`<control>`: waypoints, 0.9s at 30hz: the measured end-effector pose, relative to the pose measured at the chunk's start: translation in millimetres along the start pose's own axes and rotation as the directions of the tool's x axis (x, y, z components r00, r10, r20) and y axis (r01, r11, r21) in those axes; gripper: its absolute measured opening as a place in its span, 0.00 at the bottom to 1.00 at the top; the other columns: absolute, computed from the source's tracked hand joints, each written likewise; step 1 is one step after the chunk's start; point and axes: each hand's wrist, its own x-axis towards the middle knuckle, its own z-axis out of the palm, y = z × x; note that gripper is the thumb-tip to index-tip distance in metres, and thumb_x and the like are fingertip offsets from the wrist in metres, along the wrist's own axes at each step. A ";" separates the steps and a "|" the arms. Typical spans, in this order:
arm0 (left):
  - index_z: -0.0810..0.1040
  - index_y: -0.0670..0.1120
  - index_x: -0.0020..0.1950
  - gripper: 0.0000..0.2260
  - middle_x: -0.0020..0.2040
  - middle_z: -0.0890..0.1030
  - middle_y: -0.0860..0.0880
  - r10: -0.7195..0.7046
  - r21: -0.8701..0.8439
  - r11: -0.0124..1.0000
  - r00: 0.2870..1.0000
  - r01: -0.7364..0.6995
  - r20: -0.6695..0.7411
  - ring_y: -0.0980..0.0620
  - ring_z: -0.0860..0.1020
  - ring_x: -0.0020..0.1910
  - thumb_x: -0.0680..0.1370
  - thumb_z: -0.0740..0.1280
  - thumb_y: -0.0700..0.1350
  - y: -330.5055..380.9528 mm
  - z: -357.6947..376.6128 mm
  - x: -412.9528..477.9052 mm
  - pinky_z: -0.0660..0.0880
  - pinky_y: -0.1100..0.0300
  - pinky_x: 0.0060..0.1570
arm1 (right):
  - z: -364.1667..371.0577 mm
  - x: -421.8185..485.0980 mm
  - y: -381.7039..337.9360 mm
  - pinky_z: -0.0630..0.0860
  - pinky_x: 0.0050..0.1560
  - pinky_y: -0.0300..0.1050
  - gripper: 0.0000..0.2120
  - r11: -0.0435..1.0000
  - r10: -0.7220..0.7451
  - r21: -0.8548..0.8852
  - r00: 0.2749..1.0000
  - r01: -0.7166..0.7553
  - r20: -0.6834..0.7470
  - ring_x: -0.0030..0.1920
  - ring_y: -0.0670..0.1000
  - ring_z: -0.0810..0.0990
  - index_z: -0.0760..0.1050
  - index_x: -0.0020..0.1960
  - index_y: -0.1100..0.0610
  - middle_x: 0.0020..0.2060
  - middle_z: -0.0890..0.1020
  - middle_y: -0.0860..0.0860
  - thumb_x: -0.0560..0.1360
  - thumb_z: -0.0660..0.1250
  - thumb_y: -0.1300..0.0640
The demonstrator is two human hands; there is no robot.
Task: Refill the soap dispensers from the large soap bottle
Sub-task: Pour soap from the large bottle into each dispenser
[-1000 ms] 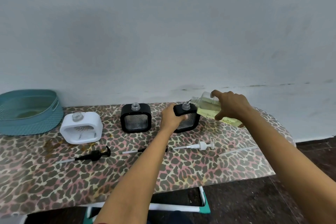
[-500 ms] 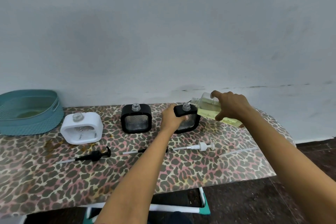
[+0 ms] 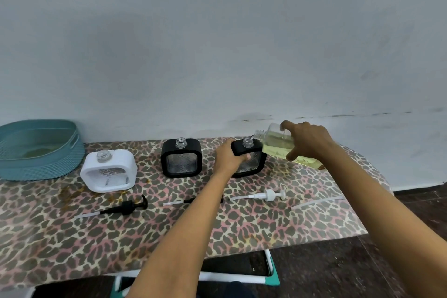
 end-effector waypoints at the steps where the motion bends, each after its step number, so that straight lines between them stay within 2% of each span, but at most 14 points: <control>1: 0.75 0.43 0.58 0.21 0.54 0.79 0.46 -0.001 -0.002 1.000 1.000 0.001 0.002 0.53 0.74 0.49 0.67 0.76 0.41 0.2 0.2 -0.1 0.70 0.63 0.48 | 0.1 0.1 -0.1 0.69 0.38 0.45 0.39 1.000 -0.002 -0.001 1.000 0.002 0.001 0.44 0.55 0.78 0.62 0.67 0.48 0.41 0.73 0.49 0.63 0.78 0.45; 13: 0.75 0.43 0.58 0.22 0.54 0.79 0.46 0.005 -0.004 1.000 1.000 -0.005 0.004 0.53 0.75 0.50 0.67 0.76 0.41 1.1 -0.6 -1.0 0.70 0.63 0.49 | -1.1 -1.1 -1.1 0.69 0.38 0.45 0.39 1.000 0.004 0.006 1.000 -0.004 0.001 0.44 0.54 0.77 0.62 0.67 0.48 0.41 0.74 0.49 0.63 0.78 0.46; 18: 0.75 0.44 0.58 0.22 0.54 0.79 0.46 0.004 -0.004 1.000 1.000 -0.004 0.001 0.51 0.76 0.51 0.67 0.77 0.42 -0.8 0.5 -0.4 0.70 0.62 0.49 | -0.6 -0.2 -0.9 0.69 0.38 0.44 0.39 1.000 -0.005 0.003 1.000 0.005 0.001 0.46 0.55 0.78 0.62 0.68 0.48 0.47 0.78 0.51 0.63 0.78 0.46; 23: 0.75 0.44 0.58 0.22 0.54 0.79 0.47 -0.004 -0.006 1.000 1.000 0.004 0.005 0.53 0.74 0.50 0.67 0.76 0.41 -0.6 0.4 0.3 0.69 0.63 0.48 | -2.9 -0.8 -2.2 0.69 0.38 0.45 0.39 1.000 0.006 0.000 1.000 -0.006 0.008 0.46 0.55 0.79 0.62 0.68 0.49 0.42 0.73 0.49 0.63 0.78 0.46; 27: 0.75 0.44 0.58 0.22 0.54 0.79 0.47 -0.007 0.003 1.000 1.000 0.007 0.002 0.52 0.75 0.50 0.66 0.77 0.41 -2.2 1.2 1.5 0.69 0.63 0.48 | -2.9 -0.7 -1.9 0.69 0.38 0.45 0.39 1.000 0.000 0.002 1.000 0.000 0.005 0.46 0.56 0.79 0.62 0.67 0.49 0.42 0.74 0.50 0.63 0.78 0.45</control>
